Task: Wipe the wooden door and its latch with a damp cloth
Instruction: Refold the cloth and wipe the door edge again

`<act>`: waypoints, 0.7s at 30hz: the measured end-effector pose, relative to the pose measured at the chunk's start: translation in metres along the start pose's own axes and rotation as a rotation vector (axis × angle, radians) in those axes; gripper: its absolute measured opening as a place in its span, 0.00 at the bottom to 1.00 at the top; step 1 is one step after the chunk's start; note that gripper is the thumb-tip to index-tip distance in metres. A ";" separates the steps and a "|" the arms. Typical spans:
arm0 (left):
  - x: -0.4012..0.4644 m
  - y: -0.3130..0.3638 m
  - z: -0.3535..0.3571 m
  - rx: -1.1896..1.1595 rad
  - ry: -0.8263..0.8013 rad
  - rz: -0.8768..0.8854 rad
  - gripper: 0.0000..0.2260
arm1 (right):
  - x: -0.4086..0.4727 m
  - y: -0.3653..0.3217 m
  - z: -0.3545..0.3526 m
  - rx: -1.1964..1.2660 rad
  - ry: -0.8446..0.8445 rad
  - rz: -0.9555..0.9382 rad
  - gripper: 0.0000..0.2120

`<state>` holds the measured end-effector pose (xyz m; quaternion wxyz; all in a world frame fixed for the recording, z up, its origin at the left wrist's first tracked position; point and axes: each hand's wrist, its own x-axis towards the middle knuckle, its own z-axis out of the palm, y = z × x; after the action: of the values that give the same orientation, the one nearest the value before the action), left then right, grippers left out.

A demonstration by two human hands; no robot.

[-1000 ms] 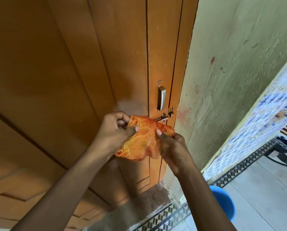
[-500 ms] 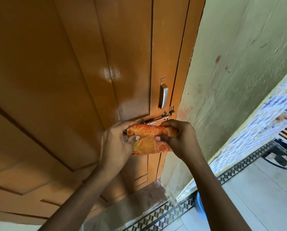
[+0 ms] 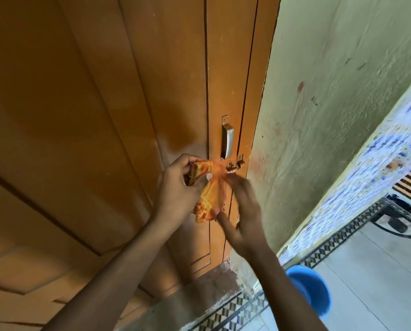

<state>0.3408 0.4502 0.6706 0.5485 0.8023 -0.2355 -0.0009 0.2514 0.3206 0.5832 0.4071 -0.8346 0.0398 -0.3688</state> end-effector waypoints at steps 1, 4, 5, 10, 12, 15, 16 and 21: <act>0.001 0.002 0.002 -0.013 -0.013 -0.031 0.12 | -0.009 -0.003 0.006 0.093 -0.090 0.033 0.35; 0.005 0.005 0.008 -0.040 -0.039 -0.113 0.13 | -0.021 -0.008 0.021 0.238 -0.129 0.142 0.45; 0.006 0.005 0.009 -0.066 -0.044 -0.148 0.14 | -0.022 -0.009 0.025 0.220 -0.094 0.167 0.46; 0.007 0.000 0.009 -0.232 -0.085 -0.333 0.15 | -0.018 -0.008 0.029 0.121 0.139 0.207 0.32; 0.009 -0.002 0.005 -0.268 -0.125 -0.342 0.13 | -0.015 -0.007 0.026 0.254 0.135 0.293 0.30; 0.018 -0.009 -0.005 -0.235 -0.152 -0.276 0.07 | -0.013 0.000 0.027 0.403 0.202 0.507 0.23; 0.021 -0.013 -0.011 -0.076 -0.153 -0.155 0.06 | -0.013 0.002 0.028 0.414 0.264 0.574 0.17; 0.051 -0.045 -0.067 1.074 -0.061 0.827 0.14 | 0.016 0.018 0.043 0.246 0.550 0.656 0.16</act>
<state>0.4210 0.5024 0.6706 0.0223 0.8071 -0.5061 0.3033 0.2949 0.3305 0.5623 0.5733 -0.5941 0.3652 -0.4303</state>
